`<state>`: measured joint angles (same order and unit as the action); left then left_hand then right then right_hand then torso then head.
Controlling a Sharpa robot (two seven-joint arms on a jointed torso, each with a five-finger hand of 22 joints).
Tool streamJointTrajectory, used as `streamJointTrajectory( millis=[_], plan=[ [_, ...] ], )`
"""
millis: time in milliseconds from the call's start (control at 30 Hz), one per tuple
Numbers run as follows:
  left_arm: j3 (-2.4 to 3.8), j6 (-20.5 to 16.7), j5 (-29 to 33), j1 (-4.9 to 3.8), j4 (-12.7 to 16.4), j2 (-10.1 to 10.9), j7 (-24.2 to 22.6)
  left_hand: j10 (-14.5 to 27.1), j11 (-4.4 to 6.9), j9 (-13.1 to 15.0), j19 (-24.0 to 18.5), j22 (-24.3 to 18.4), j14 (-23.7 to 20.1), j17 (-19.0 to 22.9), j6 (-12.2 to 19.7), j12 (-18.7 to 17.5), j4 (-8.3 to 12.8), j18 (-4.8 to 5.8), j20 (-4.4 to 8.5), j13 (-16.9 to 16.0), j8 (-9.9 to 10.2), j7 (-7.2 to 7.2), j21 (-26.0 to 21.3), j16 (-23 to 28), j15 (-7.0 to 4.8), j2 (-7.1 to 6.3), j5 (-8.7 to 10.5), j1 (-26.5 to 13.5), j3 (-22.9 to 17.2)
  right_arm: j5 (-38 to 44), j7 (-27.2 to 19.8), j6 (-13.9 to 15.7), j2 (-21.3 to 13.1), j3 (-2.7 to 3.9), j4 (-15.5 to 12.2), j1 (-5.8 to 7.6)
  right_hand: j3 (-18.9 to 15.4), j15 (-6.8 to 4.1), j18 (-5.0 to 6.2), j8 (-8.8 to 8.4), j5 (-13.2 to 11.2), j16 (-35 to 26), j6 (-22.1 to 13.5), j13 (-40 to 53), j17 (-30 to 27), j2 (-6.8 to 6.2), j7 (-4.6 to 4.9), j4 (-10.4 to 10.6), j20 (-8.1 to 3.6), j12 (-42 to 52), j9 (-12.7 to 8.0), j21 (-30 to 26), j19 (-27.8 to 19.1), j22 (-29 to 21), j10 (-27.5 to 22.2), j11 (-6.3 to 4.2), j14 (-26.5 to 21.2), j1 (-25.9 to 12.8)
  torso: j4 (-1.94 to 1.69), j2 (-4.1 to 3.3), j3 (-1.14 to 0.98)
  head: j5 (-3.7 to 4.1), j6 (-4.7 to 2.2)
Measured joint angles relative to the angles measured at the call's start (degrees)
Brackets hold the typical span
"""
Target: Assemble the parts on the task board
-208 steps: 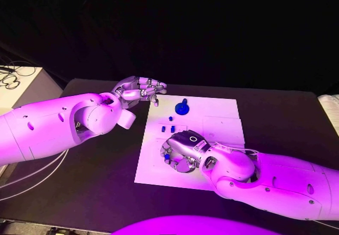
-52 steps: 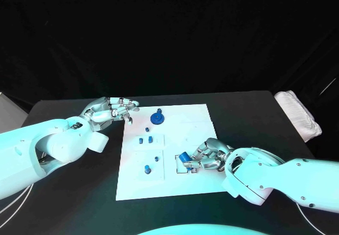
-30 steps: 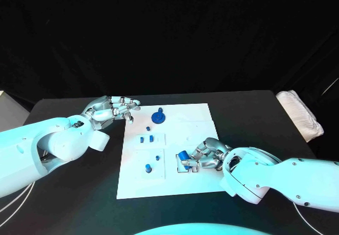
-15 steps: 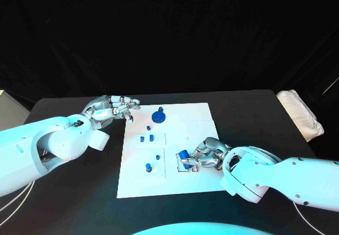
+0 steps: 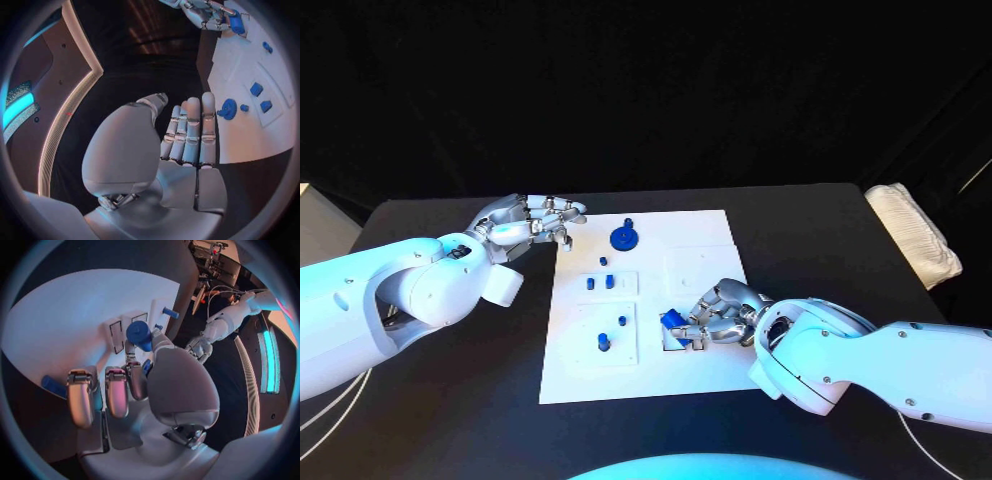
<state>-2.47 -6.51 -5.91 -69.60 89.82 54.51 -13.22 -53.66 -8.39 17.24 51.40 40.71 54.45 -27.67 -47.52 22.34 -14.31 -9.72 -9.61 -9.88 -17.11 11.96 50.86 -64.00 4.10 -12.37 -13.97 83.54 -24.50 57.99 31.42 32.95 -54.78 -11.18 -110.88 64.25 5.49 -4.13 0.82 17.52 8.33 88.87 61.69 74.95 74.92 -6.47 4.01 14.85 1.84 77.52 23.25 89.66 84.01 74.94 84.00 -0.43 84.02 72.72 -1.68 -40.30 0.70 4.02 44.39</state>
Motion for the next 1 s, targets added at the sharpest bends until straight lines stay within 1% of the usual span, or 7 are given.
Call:
streamJointTrajectory(
  millis=[300,467,633,733,833,933,1000],
  plan=[
    [0.0,0.0,0.0,0.0,-0.01,0.01,0.06,0.0,0.0,0.0,0.0,0.0,0.0,-0.02,0.0,0.0,0.0,0.0,0.0,0.0,0.0,0.0,0.0,0.0,0.0,0.0,0.0,0.0,0.0,0.0,-0.36,-0.02,-0.12,-0.04,-0.11,-0.05,0.1,0.0,0.0,0.2,-0.01,0.0,0.0,-0.01,0.0,-0.24,0.0,0.07,0.0,0.0,0.0,0.0,0.0,0.01,0.0,0.0,0.0,0.24,-0.02,-0.01,0.01,-0.06,0.06],
    [0.0,0.0,0.0,0.0,-0.01,0.02,0.07,0.0,0.0,-0.01,0.0,0.0,0.0,-0.04,0.0,0.0,0.0,0.0,0.0,0.0,0.0,0.0,0.0,0.0,0.0,0.0,0.0,0.0,0.0,0.04,-0.37,-0.19,-0.14,-0.04,0.04,-0.05,0.59,0.0,0.0,0.2,-0.04,0.0,0.0,-0.01,0.0,-0.26,0.0,1.0,0.0,0.0,-0.02,0.0,0.0,0.01,0.0,0.0,0.0,0.22,-0.03,-0.01,0.03,-0.07,0.02],
    [0.0,0.0,0.0,0.0,-0.01,0.05,0.09,0.0,0.0,-0.07,0.0,0.0,0.0,-0.04,0.0,0.0,0.0,0.0,0.0,0.0,0.0,0.0,0.0,0.0,0.0,0.0,0.0,0.0,0.0,0.16,-0.11,-0.7,-0.16,-0.05,0.29,-0.05,-0.17,0.0,0.0,0.65,-0.01,0.0,0.32,-0.01,0.0,-1.83,-0.31,1.99,0.01,-0.29,0.06,0.0,0.0,0.0,0.0,0.0,0.0,-2.23,-0.03,-0.01,0.05,-0.01,0.08],
    [0.0,0.0,0.0,0.0,0.0,0.05,0.1,0.0,0.0,-0.07,0.0,0.01,0.0,-0.04,0.0,0.0,0.0,0.0,0.0,0.0,0.0,0.0,0.0,0.0,0.0,0.0,0.0,0.0,0.0,0.2,0.11,-1.04,-0.16,-0.13,0.37,-0.14,-1.5,0.0,0.0,0.76,0.11,0.0,0.68,-0.02,0.0,-2.14,-0.66,1.9,0.01,-0.29,0.34,0.0,0.0,0.0,0.0,0.0,0.0,-4.31,-0.03,-0.02,0.05,-0.01,0.1],
    [0.0,0.0,0.0,0.0,0.01,0.06,0.11,0.0,0.0,-0.07,0.0,0.01,0.0,-0.04,0.0,0.0,0.0,0.0,0.0,0.0,0.0,0.0,0.0,0.0,0.0,0.0,0.0,0.0,0.0,0.23,0.32,-1.29,-0.15,-0.15,0.4,-0.17,-4.37,0.0,0.0,0.74,-0.14,0.0,0.58,-0.02,0.0,-1.57,-0.57,1.89,0.01,-0.62,0.43,0.0,0.0,0.0,0.0,0.0,0.0,-7.73,-0.04,-0.02,0.04,-0.01,0.1],
    [0.0,0.0,0.0,0.0,0.01,0.08,0.12,0.0,0.0,-0.07,0.0,0.01,0.0,-0.04,0.0,0.0,0.0,0.0,0.0,0.0,0.0,0.0,0.0,0.0,0.0,0.0,0.0,0.0,0.0,0.28,0.47,-1.41,-0.14,-0.15,0.43,-0.17,-6.67,0.0,0.0,0.74,-0.15,0.0,0.49,-0.02,0.0,-1.05,-0.48,1.93,0.01,-0.66,0.51,0.0,0.0,0.0,0.0,0.0,0.0,-9.29,-0.04,-0.02,0.04,-0.01,0.1],
    [0.0,0.0,0.0,0.0,0.01,0.09,0.13,0.0,0.0,-0.06,0.0,0.01,0.0,-0.04,0.0,0.0,0.0,0.0,0.0,0.0,0.0,0.0,0.0,0.0,0.0,0.0,0.0,0.0,0.0,0.31,0.54,-1.44,-0.14,-0.15,0.44,-0.17,-7.24,0.0,0.0,0.74,-0.15,0.0,0.48,-0.02,0.0,-0.93,-0.47,1.96,0.01,-0.66,0.51,0.0,0.0,-0.01,0.0,0.0,0.0,-9.55,-0.04,-0.02,0.04,-0.03,0.12]
  ],
)
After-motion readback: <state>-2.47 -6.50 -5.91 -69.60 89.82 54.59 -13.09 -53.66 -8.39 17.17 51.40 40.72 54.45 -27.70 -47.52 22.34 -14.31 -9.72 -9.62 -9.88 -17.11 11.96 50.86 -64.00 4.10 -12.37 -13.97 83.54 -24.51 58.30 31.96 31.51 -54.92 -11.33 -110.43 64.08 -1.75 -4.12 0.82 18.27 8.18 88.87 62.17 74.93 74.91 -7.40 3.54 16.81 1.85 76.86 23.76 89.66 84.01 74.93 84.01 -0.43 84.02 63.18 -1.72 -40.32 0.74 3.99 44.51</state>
